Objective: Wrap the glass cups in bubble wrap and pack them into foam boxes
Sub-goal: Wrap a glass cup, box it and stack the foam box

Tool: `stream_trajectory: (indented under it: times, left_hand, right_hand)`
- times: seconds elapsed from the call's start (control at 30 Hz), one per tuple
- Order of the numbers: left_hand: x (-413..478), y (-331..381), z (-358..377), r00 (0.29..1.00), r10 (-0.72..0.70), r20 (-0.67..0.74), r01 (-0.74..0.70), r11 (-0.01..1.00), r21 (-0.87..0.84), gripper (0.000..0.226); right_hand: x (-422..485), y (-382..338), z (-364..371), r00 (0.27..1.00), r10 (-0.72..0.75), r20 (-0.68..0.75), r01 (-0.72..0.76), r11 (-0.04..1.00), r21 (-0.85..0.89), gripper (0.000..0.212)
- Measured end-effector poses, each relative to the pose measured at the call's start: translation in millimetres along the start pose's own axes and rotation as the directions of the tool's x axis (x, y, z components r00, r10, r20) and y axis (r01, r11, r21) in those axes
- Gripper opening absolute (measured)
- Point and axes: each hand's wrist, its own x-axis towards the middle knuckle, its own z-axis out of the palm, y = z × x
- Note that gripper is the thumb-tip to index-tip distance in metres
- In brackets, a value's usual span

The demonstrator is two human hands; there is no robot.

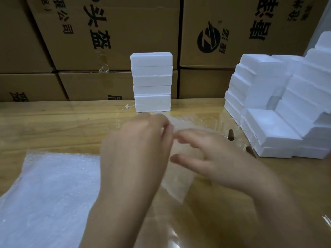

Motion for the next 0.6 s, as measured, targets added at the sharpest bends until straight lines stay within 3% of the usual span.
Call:
stream_trajectory:
  times: [0.07, 0.13, 0.2, 0.23, 0.3, 0.37, 0.43, 0.6]
  left_hand:
    - [3.5, -13.2, 2.6, 0.996, -0.089, 0.001, 0.089, 0.996, 0.011, 0.017]
    - [5.7, -23.4, 7.4, 0.993, -0.120, 0.000, 0.120, 0.993, 0.010, 0.017]
    - [6.8, -30.0, 10.7, 0.990, -0.139, 0.026, 0.139, 0.990, 0.007, 0.017]
    - [7.7, -32.5, 11.6, 0.989, -0.145, 0.033, 0.145, 0.989, -0.002, 0.017]
    - [8.3, -37.3, 12.8, 0.985, -0.162, 0.060, 0.163, 0.987, -0.010, 0.016]
    - [9.7, -40.4, 14.5, 0.981, -0.167, 0.097, 0.170, 0.985, -0.017, 0.016]
    - [10.6, -41.5, 16.4, 0.979, -0.162, 0.125, 0.167, 0.986, -0.025, 0.014]
    - [12.1, -43.1, 19.5, 0.981, -0.176, 0.081, 0.180, 0.983, -0.036, 0.011]
  right_hand:
    - [-9.8, 1.7, -16.4, 0.982, -0.128, -0.141, 0.166, 0.940, 0.299, 0.023]
    - [-13.3, 13.2, -29.1, 0.929, -0.073, -0.362, 0.237, 0.870, 0.433, 0.019]
    - [-9.3, 36.0, -29.9, 0.880, 0.125, -0.459, 0.062, 0.927, 0.371, 0.022]
    - [-5.7, 47.3, -26.5, 0.893, 0.227, -0.388, -0.139, 0.960, 0.243, 0.020]
    - [0.2, 69.1, -12.3, 0.895, 0.437, -0.086, -0.446, 0.879, -0.171, 0.016]
    - [8.9, 83.6, 8.1, 0.798, 0.570, 0.195, -0.474, 0.794, -0.380, 0.044]
    - [18.6, 92.7, 29.6, 0.746, 0.570, 0.346, -0.438, 0.810, -0.390, 0.051]
    - [28.2, 102.6, 42.8, 0.771, 0.509, 0.381, -0.397, 0.854, -0.337, 0.033]
